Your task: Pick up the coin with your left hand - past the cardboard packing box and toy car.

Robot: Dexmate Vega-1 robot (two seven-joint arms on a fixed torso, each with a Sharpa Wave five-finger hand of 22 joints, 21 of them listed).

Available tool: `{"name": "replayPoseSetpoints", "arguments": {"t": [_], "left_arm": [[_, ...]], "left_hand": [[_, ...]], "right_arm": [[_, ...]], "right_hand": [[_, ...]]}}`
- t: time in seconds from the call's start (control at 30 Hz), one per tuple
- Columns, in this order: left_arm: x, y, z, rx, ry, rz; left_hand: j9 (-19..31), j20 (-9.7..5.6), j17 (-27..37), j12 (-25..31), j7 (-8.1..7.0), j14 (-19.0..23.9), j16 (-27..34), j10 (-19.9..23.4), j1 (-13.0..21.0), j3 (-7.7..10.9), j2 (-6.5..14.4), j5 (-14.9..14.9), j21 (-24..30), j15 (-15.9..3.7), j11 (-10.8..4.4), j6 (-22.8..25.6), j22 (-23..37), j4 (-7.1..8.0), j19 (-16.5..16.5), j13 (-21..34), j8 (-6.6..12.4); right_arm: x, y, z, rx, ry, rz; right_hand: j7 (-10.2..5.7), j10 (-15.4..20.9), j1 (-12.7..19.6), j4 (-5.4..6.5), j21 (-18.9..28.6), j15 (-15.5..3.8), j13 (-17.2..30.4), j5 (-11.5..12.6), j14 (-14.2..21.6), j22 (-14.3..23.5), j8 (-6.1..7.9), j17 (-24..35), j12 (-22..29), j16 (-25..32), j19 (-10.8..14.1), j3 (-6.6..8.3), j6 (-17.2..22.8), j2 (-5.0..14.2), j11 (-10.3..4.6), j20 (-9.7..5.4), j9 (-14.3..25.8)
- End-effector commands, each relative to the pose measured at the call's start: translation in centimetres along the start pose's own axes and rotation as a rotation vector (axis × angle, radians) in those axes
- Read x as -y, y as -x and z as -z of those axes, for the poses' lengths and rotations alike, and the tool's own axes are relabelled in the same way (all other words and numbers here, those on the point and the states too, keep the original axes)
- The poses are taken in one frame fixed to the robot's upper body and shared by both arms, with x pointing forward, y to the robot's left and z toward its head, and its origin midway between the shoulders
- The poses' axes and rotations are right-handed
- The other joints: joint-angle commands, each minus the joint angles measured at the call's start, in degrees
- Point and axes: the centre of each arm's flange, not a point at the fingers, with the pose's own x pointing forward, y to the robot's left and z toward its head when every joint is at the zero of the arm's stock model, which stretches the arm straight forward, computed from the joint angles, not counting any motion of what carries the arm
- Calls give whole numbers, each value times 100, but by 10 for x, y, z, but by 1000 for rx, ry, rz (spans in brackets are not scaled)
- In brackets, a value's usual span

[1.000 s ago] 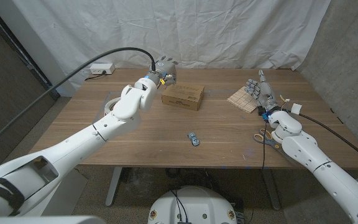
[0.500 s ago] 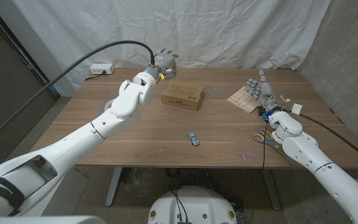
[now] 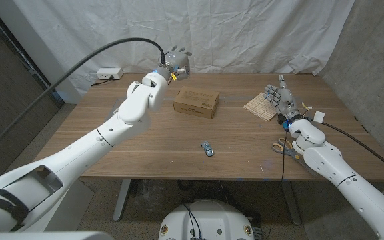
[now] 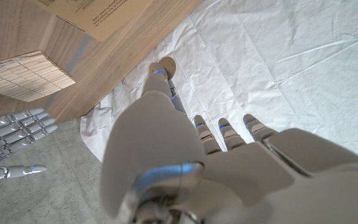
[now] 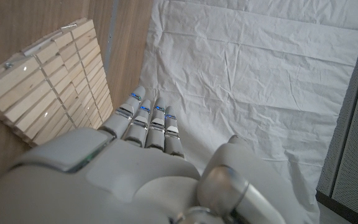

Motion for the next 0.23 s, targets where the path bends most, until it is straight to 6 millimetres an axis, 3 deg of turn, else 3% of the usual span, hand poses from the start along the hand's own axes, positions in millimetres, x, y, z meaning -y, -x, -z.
{"name": "replayPoseSetpoints", "arguments": {"t": [0.03,0.23], "left_arm": [[-1,3,4,-6,17,-4],[3,4,6,-8,13,-4]], "left_hand": [[21,-9,33,-43,-32,55,-3,52,4,17,39,22,-1,-572,6,537,14,-1,-15,7,554],[30,-7,35,-53,-34,59,-6,49,1,20,43,22,-2,-567,10,523,14,5,-16,9,565]], "right_arm": [[-1,0,-1,-2,-1,0],[-2,1,-2,-5,-1,12]], "right_hand": [[-18,40,25,17,-19,1,21,-3,63,26,6,32,12,-10,36,-34,41,33,-10,-1,20],[-18,42,26,16,-20,-1,21,-5,67,26,6,32,12,-10,35,-37,42,34,-7,-1,20]]}}
